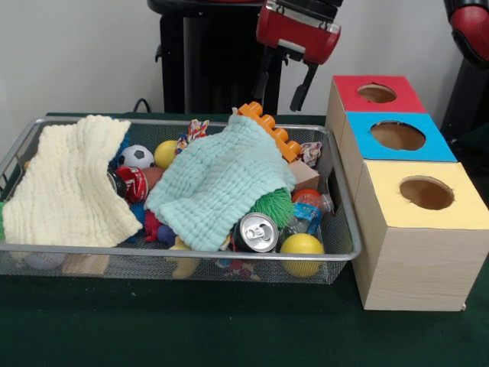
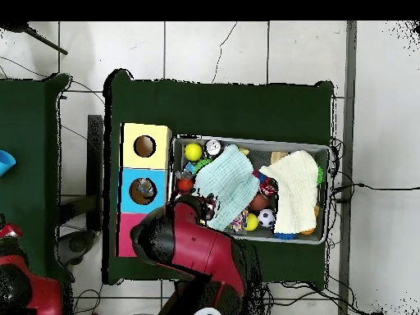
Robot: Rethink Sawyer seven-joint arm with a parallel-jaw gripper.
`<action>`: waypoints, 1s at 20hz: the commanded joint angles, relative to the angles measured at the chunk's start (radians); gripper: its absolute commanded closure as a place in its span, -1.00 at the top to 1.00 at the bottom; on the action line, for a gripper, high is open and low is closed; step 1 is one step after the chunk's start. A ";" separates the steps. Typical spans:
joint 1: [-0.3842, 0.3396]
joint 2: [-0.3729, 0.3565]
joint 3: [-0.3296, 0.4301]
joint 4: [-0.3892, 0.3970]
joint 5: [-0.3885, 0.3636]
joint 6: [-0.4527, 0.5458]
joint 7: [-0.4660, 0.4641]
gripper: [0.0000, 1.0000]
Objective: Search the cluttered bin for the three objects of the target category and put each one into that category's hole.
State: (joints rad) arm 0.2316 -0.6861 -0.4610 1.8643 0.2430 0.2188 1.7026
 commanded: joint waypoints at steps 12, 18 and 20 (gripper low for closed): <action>-0.045 0.008 0.046 -0.083 -0.019 0.396 0.155 1.00; -0.050 0.025 0.055 -0.111 -0.002 0.390 0.175 1.00; -0.055 0.034 0.058 -0.126 0.005 0.386 0.183 1.00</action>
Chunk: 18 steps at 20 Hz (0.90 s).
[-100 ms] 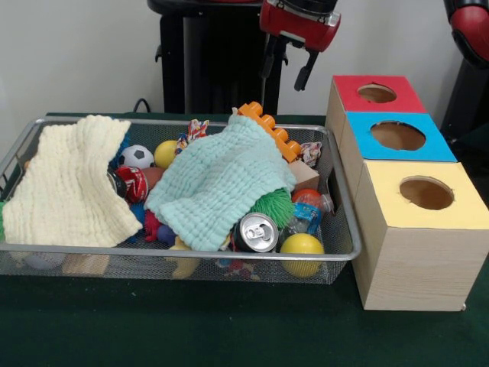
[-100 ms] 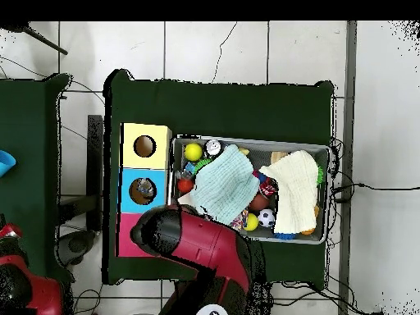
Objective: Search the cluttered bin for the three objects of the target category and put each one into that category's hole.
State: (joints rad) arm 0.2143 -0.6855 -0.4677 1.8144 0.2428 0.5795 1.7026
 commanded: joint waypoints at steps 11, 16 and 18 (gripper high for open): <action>-0.071 0.091 0.087 -0.161 0.024 -0.041 0.196 1.00; -0.076 0.117 0.098 -0.178 0.033 -0.100 0.213 1.00; -0.073 0.129 0.097 -0.183 0.037 -0.122 0.224 1.00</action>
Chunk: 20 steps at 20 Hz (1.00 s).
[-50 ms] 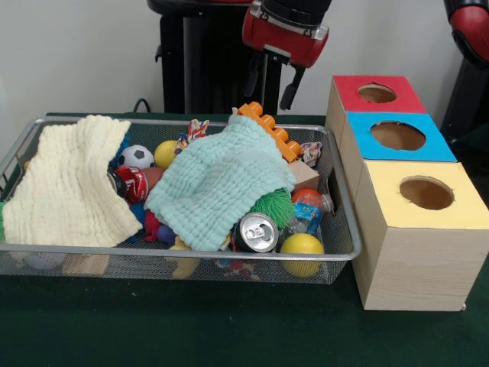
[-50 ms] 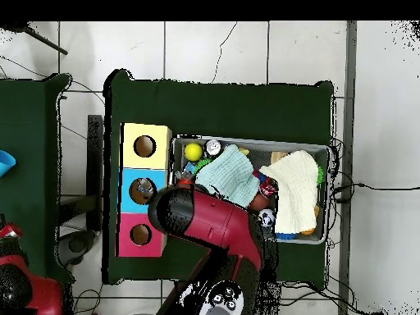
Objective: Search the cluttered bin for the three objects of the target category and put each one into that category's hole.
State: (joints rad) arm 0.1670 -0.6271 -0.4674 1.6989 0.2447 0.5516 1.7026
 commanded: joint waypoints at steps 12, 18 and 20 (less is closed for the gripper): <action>0.021 0.156 0.057 -0.115 0.075 -0.139 0.281 1.00; 0.042 0.207 0.047 -0.139 0.094 -0.142 0.295 1.00; 0.055 0.218 0.039 -0.141 0.114 -0.138 0.316 1.00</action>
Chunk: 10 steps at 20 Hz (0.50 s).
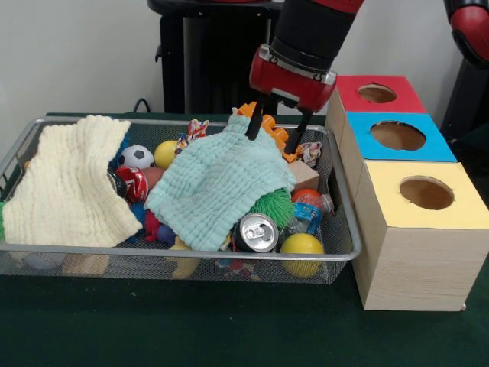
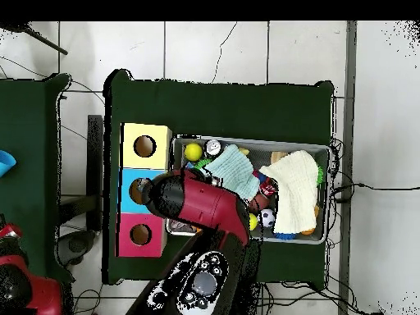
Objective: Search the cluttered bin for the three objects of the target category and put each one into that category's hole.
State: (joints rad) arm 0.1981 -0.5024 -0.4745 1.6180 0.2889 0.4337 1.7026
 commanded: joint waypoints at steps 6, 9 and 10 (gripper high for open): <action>0.047 0.116 0.043 -0.062 0.106 -0.029 0.319 1.00; 0.050 0.125 0.039 -0.065 0.121 -0.031 0.314 1.00; 0.051 0.128 0.034 -0.072 0.125 -0.023 0.313 1.00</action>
State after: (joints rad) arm 0.2493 -0.4328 -0.4847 1.5895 0.3541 0.4337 1.7028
